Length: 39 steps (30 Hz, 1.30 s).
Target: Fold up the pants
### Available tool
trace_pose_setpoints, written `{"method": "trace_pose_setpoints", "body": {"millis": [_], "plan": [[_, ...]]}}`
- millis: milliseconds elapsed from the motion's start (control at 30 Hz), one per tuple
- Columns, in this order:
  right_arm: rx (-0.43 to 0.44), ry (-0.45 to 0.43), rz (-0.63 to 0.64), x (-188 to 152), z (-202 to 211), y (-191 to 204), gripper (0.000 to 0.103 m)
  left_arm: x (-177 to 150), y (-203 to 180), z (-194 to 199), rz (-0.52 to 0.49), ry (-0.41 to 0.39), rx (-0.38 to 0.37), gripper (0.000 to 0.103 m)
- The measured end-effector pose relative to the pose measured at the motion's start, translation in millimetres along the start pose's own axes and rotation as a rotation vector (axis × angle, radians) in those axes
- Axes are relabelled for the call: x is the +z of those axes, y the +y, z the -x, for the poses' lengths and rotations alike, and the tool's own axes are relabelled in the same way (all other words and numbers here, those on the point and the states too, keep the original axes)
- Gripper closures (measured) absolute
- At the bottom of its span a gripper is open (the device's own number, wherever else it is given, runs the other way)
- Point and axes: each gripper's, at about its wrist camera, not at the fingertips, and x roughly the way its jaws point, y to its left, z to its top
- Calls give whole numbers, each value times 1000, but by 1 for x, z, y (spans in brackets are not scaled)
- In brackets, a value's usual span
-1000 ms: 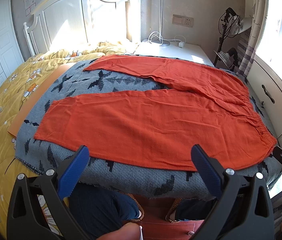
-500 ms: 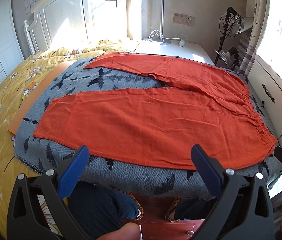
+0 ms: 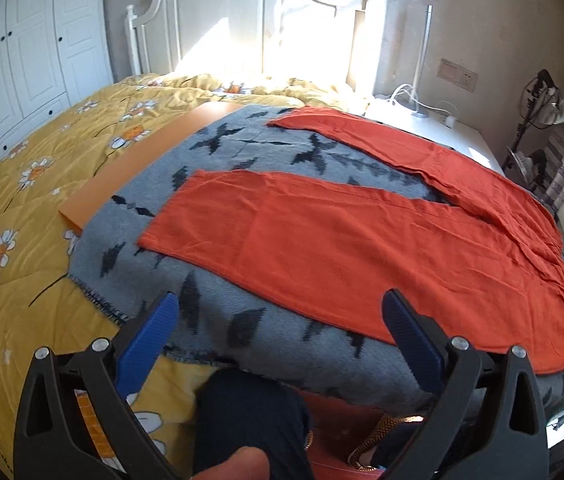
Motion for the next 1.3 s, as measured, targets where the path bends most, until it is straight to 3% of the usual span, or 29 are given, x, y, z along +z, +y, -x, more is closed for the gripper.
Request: {"method": "trace_pose_setpoints", "body": {"millis": [67,133,233,367,467,567,600,700,900,1133,1300], "plan": [[-5,12,-7,0,-5,-2,16,0,35,-6,33,14,73,1],[-7,21,-10,1,-11,-3,16,2,60,-4,60,12,72,1],[8,34,-21,4,-20,-3,16,7,71,-2,67,0,-29,1],[62,72,-63,9,-39,-10,16,18,103,-30,189,64,-194,1],[71,115,-118,7,-60,-34,16,24,130,-65,259,132,-205,2],[14,133,-146,8,-73,-61,16,39,139,-85,218,137,-185,2],[-5,133,-143,10,-76,-68,16,45,137,-90,212,137,-212,2],[8,128,-176,22,-84,-88,16,66,121,-104,180,140,-278,2],[8,157,-235,64,-120,-119,16,101,49,-122,30,143,-377,10],[49,213,-282,156,-208,-154,16,112,-27,-137,-88,175,-486,14],[13,252,-138,228,-285,-146,16,113,-53,-145,-133,202,-521,19]]}}
